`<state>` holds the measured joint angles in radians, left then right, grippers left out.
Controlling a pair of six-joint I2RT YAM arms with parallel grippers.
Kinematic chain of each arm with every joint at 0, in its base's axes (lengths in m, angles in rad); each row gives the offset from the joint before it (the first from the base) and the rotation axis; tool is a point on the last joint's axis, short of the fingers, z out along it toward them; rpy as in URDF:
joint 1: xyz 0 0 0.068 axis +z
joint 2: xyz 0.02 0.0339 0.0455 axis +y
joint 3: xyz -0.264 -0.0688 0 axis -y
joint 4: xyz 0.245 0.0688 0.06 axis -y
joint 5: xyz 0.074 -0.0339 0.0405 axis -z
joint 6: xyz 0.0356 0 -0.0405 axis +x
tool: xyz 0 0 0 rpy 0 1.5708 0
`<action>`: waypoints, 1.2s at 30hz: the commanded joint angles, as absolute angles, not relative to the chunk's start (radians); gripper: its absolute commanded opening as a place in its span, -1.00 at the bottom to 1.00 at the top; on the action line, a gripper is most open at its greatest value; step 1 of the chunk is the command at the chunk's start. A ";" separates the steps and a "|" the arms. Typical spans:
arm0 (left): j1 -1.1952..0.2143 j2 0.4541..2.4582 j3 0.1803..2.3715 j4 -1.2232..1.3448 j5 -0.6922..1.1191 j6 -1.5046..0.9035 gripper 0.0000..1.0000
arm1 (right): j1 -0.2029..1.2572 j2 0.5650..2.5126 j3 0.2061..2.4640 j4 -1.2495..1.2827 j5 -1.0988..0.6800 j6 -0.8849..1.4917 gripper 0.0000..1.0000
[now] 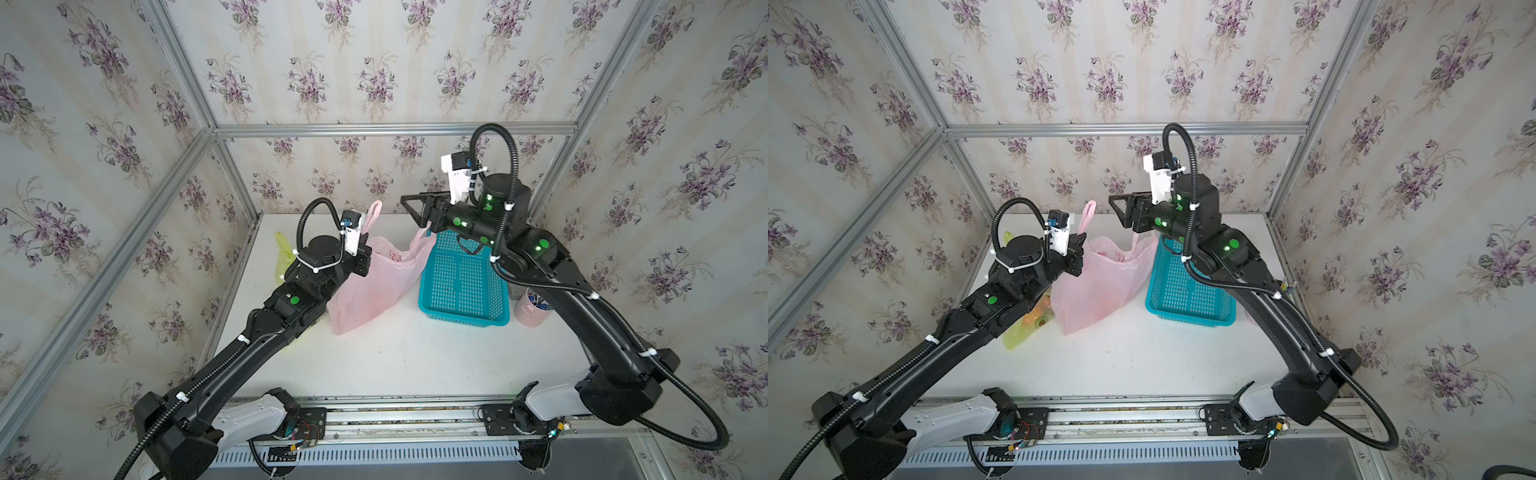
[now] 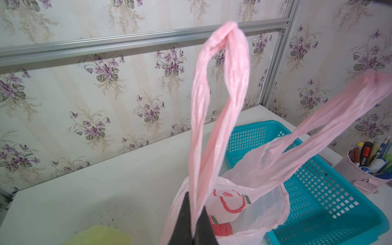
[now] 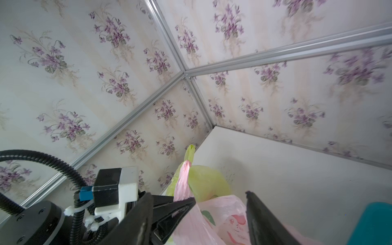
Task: Place the peach into a plastic bag & tie a knot
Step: Cross the plastic bag at the center of the board.
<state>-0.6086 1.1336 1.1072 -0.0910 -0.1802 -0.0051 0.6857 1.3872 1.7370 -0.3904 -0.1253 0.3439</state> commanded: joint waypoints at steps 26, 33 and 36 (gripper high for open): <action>-0.562 1.148 1.187 -0.250 0.131 0.006 -0.99 | 0.683 1.342 1.582 -0.446 -0.165 0.210 -1.00; -0.555 1.246 1.346 -0.514 0.387 0.064 -0.99 | 0.706 1.391 1.622 -0.330 -0.501 0.272 -1.00; -0.555 1.267 1.351 -0.532 0.398 0.068 -0.97 | 0.719 1.419 1.634 -0.338 -0.534 0.280 -1.00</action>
